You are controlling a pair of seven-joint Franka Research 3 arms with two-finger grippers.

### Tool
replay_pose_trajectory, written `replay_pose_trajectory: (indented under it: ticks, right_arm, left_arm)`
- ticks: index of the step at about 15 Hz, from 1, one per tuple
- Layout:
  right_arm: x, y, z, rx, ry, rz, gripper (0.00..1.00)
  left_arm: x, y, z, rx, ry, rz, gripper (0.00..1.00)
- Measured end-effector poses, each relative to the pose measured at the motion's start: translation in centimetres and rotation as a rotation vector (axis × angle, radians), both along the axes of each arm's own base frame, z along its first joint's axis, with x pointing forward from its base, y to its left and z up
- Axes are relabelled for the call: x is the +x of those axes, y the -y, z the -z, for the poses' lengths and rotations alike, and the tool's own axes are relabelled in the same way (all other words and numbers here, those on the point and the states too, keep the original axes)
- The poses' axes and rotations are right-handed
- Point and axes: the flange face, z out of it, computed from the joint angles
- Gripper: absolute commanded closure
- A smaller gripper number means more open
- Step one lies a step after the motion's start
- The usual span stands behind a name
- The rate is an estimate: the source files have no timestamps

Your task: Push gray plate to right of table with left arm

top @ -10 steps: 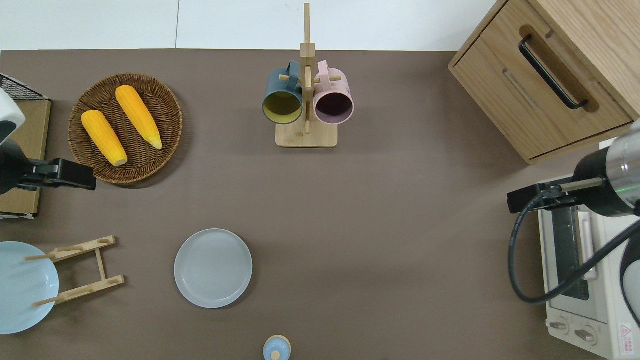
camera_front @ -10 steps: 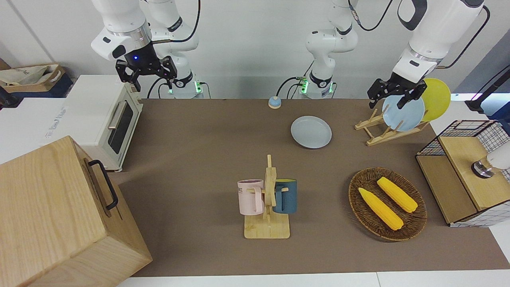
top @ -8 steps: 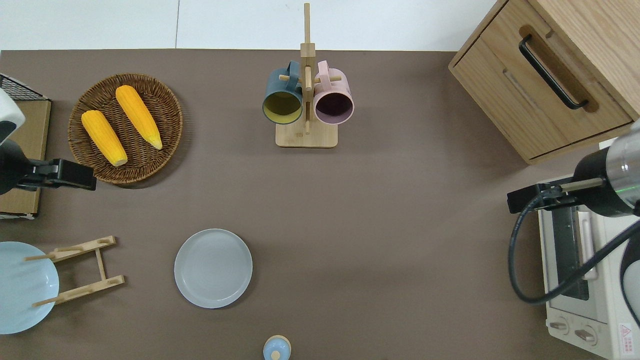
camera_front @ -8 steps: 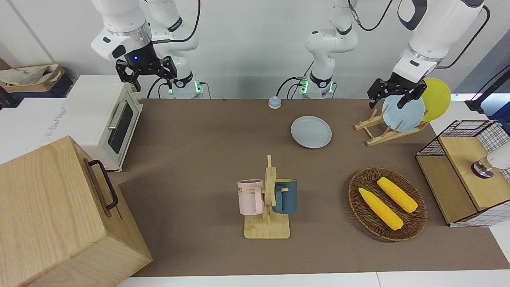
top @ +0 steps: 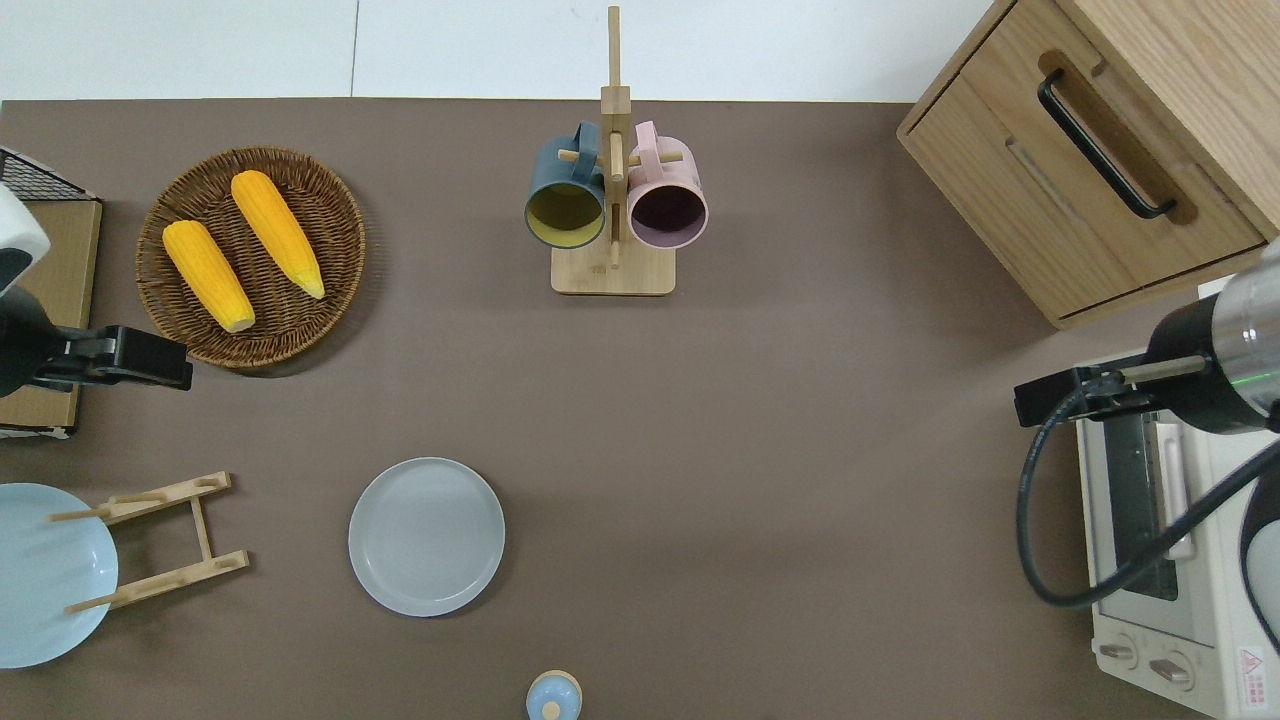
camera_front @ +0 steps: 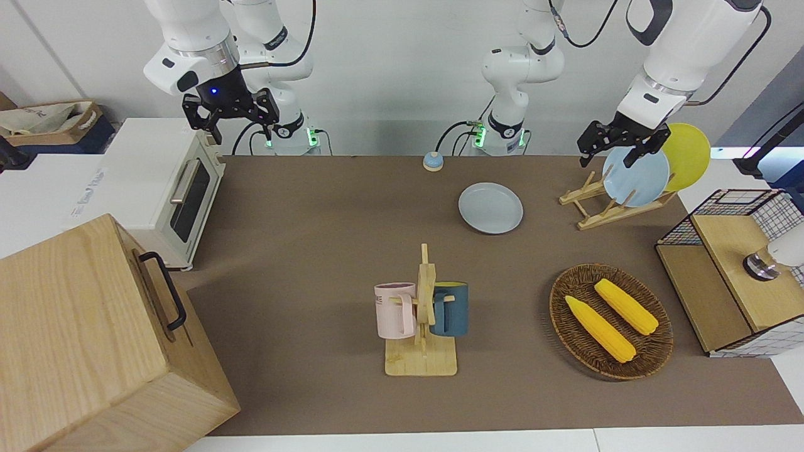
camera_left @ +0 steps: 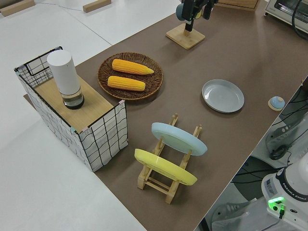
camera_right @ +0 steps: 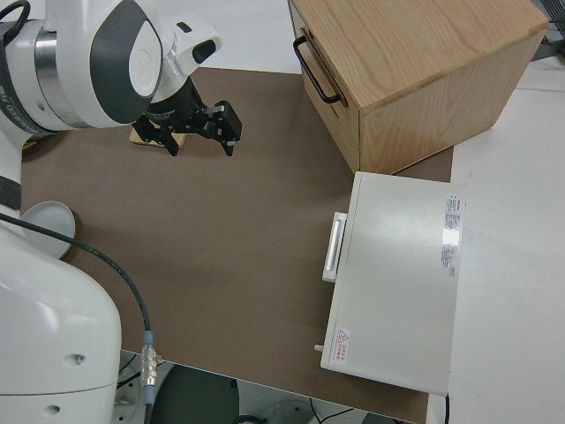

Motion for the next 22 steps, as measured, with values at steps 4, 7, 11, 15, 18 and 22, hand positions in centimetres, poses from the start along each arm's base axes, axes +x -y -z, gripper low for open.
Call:
replay_pose_trajectory:
  ticks: [4, 7, 11, 15, 18, 22]
  right_arm:
    - [0.0, 0.0, 0.0, 0.0, 0.0, 0.0, 0.017]
    - [0.0, 0.0, 0.0, 0.0, 0.0, 0.0, 0.017]
    - [0.0, 0.0, 0.0, 0.0, 0.0, 0.0, 0.017]
    - [0.0, 0.0, 0.0, 0.0, 0.0, 0.0, 0.017]
    - [0.0, 0.0, 0.0, 0.0, 0.0, 0.0, 0.017]
    - [0.0, 0.0, 0.0, 0.0, 0.0, 0.0, 0.017]
  left_arm:
    - [-0.5, 0.1, 1.0, -0.003, -0.026, 0.001, 0.01]
    - [-1.6, 0.3, 2.1, -0.004, -0.039, 0.002, 0.01]
    - [-3.3, 0.7, 4.4, -0.017, -0.022, -0.001, 0.01]
    - [-5.8, 1.1, 7.9, -0.027, -0.003, -0.018, 0.01]
    - [-7.8, 1.6, 10.9, -0.022, 0.005, -0.026, 0.01]
    - [-10.4, 1.7, 15.0, -0.017, 0.018, -0.036, 0.01]
